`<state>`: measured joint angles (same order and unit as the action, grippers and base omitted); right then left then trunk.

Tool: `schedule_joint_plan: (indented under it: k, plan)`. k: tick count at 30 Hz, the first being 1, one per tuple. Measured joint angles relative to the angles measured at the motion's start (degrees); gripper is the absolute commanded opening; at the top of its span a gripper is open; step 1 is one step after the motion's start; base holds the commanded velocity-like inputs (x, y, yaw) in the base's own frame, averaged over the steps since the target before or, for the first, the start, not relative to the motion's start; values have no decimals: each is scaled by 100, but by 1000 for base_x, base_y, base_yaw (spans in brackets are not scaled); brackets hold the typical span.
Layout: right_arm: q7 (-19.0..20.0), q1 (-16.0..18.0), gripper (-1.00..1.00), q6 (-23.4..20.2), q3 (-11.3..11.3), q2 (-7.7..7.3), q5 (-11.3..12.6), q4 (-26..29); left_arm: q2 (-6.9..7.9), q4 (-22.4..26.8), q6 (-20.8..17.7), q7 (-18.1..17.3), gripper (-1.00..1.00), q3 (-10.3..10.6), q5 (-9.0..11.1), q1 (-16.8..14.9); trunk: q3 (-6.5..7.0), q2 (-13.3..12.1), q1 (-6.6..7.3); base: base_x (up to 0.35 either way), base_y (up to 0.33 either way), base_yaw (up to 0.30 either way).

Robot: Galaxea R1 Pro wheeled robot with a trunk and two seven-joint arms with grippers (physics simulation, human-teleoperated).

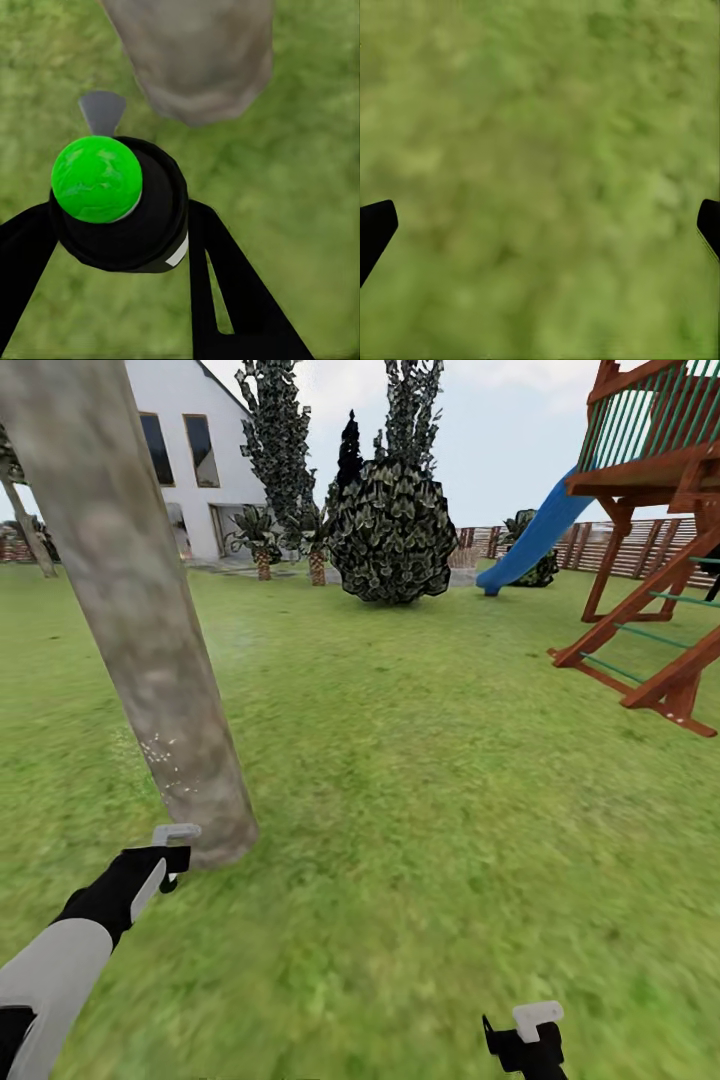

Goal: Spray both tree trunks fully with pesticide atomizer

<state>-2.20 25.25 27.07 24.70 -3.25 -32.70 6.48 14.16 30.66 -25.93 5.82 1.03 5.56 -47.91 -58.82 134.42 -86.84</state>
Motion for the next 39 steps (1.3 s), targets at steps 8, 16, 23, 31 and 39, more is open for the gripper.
schedule_joint_plan:
  k: [8, 16, 23, 31, 39]
  plan:
    - [0, -2, 100, 0, 0, 0, 0, -6, -41, 9, -8, 49, -100, 32, 10, 5, 0, 0, 0, 6, -273, 81]
    - [0, 1, 100, 0, 0, 0, 0, -2, -33, 12, -9, 340, -100, -9, 16, -2, 0, 0, 0, 235, -173, 0]
    - [0, -3, 100, 0, 0, 0, 0, -4, -8, -100, 1, 348, -100, -7, 28, 27, 0, 0, 0, 309, -82, 218]
    - [0, 3, 100, 0, 0, 0, 0, 1, -31, -17, 1, 350, -100, -24, 81, 98, 0, 0, 0, 105, -225, 105]
    - [0, -1, 100, 0, 0, 0, 0, 1, -50, 126, -15, 382, -100, -11, 73, 97, 0, 0, 0, -138, -254, 72]
